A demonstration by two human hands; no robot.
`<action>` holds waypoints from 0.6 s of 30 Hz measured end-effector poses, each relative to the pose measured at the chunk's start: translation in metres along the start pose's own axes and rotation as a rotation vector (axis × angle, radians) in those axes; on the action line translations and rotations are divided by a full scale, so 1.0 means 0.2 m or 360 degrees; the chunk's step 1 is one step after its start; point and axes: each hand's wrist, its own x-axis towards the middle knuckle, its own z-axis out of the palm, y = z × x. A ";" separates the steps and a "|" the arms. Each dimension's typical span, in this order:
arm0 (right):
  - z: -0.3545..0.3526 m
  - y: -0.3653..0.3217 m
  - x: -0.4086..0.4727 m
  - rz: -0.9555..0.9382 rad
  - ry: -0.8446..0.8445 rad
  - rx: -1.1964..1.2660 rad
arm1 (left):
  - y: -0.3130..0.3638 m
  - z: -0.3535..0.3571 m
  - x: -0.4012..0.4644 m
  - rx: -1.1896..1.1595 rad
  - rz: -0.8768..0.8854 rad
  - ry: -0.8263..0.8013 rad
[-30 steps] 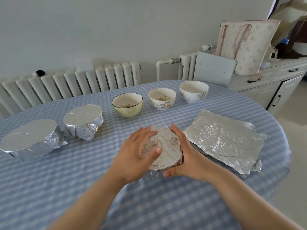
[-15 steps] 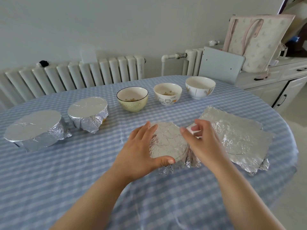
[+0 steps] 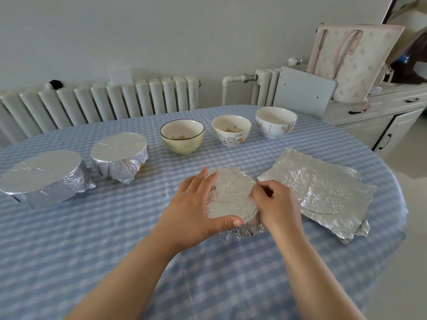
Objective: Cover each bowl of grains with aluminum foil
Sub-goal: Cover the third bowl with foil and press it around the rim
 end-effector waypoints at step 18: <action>0.00 0.12 -0.06 0.0309 -0.0222 0.1091 | 0.02 -0.02 -0.01 -0.0072 -0.0057 -0.0078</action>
